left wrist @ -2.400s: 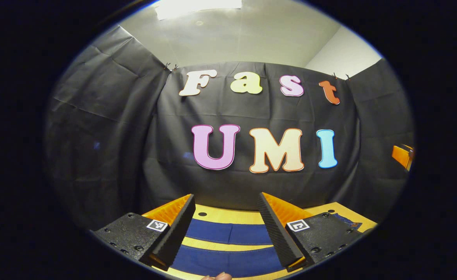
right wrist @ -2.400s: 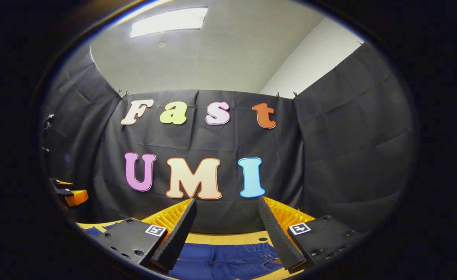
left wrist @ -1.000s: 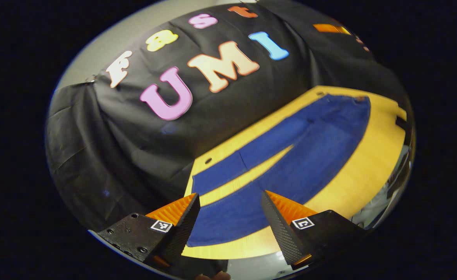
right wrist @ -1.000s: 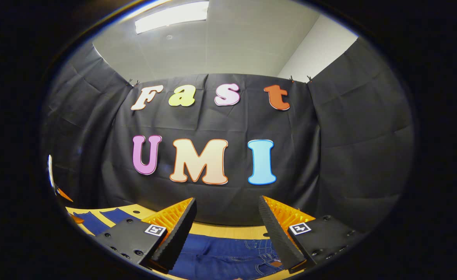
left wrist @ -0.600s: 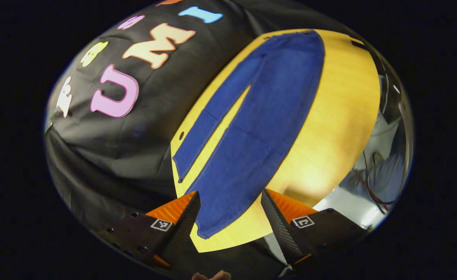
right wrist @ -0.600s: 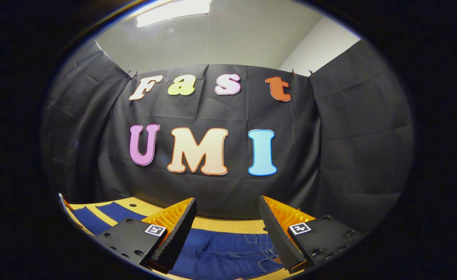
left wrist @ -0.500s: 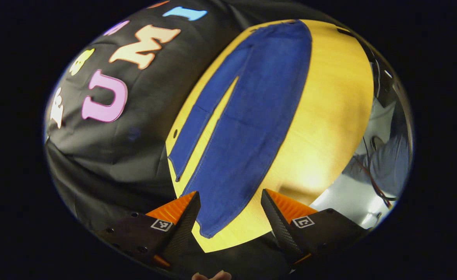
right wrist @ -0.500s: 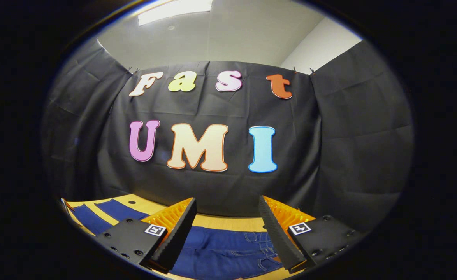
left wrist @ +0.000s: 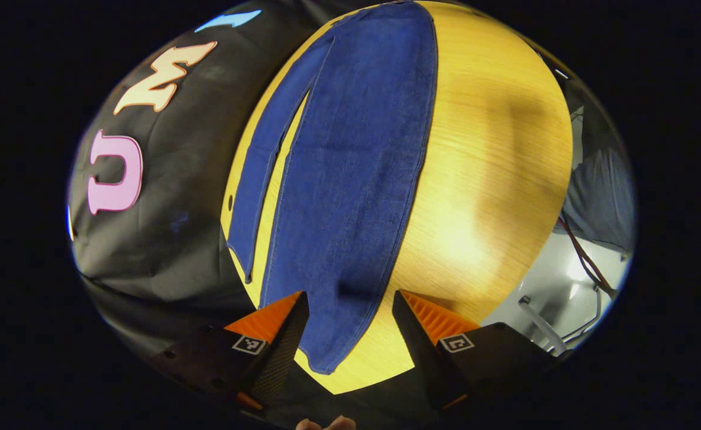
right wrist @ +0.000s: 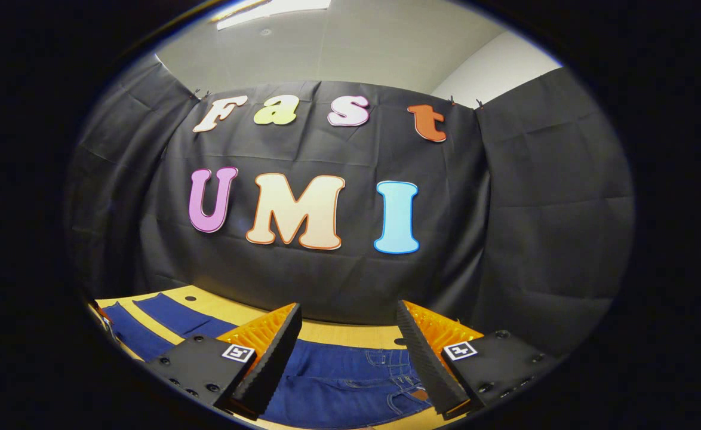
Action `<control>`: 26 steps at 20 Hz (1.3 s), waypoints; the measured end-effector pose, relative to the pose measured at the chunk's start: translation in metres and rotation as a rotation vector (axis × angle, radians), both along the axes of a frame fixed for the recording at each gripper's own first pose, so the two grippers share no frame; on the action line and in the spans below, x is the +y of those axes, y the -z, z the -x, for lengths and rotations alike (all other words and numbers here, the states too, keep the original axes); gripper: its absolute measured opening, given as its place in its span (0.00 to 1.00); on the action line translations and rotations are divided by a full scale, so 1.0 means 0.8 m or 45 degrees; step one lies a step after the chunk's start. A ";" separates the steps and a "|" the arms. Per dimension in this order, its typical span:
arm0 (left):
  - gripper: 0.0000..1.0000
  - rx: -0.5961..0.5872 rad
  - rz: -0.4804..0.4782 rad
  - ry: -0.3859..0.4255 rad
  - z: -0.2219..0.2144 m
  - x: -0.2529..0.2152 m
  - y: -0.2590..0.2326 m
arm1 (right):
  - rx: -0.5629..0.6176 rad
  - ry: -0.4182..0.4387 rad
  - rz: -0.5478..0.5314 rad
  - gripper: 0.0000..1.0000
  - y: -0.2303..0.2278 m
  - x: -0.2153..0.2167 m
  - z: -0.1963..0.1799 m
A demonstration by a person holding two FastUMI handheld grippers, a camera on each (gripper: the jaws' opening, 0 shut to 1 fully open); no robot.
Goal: Grasp the waist and the cuffs of the jeans and fold them to make the two legs overlap; first hold the waist and fold one-third of the jeans toward the cuffs, then hold the cuffs and fold the remaining one-third in the same direction to finish folding.
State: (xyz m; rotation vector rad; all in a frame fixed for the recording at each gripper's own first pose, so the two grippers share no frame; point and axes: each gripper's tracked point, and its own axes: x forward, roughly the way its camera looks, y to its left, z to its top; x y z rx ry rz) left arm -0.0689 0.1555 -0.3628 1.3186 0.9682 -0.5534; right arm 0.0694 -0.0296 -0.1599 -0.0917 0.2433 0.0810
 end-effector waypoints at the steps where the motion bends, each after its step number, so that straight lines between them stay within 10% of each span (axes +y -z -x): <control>1: 0.89 -0.004 -0.024 0.033 -0.010 0.000 -0.001 | 0.005 0.011 -0.001 1.00 0.003 -0.003 0.000; 9: 0.83 0.203 -0.034 0.045 -0.046 0.004 0.026 | 0.101 -0.012 -0.015 0.98 0.049 0.009 -0.001; 16: 0.01 0.293 -0.035 0.075 -0.031 0.001 0.035 | 0.295 -0.198 -0.010 1.00 0.113 0.038 0.013; 26: 0.00 0.195 -0.023 0.047 -0.036 0.001 0.035 | 0.686 -0.528 0.581 0.99 0.260 -0.034 0.109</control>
